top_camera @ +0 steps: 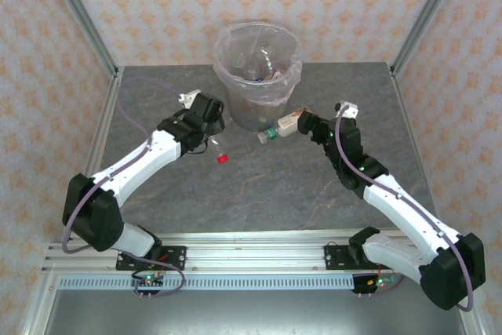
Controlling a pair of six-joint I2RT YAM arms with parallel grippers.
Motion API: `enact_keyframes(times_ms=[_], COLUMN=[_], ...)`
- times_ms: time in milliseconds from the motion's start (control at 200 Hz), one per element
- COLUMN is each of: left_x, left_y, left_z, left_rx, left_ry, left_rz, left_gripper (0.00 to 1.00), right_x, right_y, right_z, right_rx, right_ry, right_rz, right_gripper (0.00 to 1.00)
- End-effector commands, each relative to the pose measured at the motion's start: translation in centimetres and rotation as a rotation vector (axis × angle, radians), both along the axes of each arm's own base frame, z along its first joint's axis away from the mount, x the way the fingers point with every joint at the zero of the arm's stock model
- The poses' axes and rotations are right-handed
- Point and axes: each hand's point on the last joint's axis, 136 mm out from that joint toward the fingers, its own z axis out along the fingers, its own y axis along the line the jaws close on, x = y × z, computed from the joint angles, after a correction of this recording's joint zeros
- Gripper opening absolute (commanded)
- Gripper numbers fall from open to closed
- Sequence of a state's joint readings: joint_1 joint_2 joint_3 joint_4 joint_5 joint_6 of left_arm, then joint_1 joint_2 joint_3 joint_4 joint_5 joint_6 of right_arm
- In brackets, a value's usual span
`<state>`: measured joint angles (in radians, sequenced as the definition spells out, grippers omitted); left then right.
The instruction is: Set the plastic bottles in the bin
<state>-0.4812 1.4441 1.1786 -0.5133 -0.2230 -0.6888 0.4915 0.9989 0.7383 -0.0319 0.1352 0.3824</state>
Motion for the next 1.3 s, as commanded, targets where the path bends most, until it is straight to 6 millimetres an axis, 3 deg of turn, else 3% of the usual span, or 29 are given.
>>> enact_keyframes(times_ms=[0,135,480,721,921,1081,1191,1291], left_x=[0.0,0.6,4.1,6.6,8.7,10.7,12.4,14.0], left_y=[2.3,2.5,0.7,0.4,0.2,-2.1,-4.8,-6.0], left_z=[3.2,6.3,14.7,22.9,28.2,30.3,30.1,30.0], left_rx=[0.076,0.093,0.069,0.188,0.299,0.354,0.403,0.447], left_ry=[-0.068,-0.141,-0.359,-0.549,-0.721,-0.812,-0.817,-0.794], left_rz=[0.05,0.042,-0.008,-0.038,-0.02,-0.125,-0.261,-0.309], left_gripper=[0.61,0.6,0.59,0.6,0.6,0.6,0.6,0.6], right_x=[-0.1,-0.1,-0.2,-0.7,-1.0,-1.5,-1.8,-1.8], right_y=[-0.7,-0.8,-1.0,-1.6,-1.6,-2.1,-2.4,-2.5], right_z=[0.2,0.0,-0.3,0.1,0.3,0.7,0.8,0.8], right_rx=[0.062,0.07,0.065,0.053,0.062,0.053,0.057,0.063], right_ry=[-0.028,-0.026,-0.023,-0.036,-0.038,-0.044,-0.051,-0.052], right_rz=[-0.043,-0.055,-0.062,-0.072,-0.069,-0.079,-0.088,-0.091], right_gripper=[0.99,0.99,0.99,0.99,0.99,0.99,0.99,0.99])
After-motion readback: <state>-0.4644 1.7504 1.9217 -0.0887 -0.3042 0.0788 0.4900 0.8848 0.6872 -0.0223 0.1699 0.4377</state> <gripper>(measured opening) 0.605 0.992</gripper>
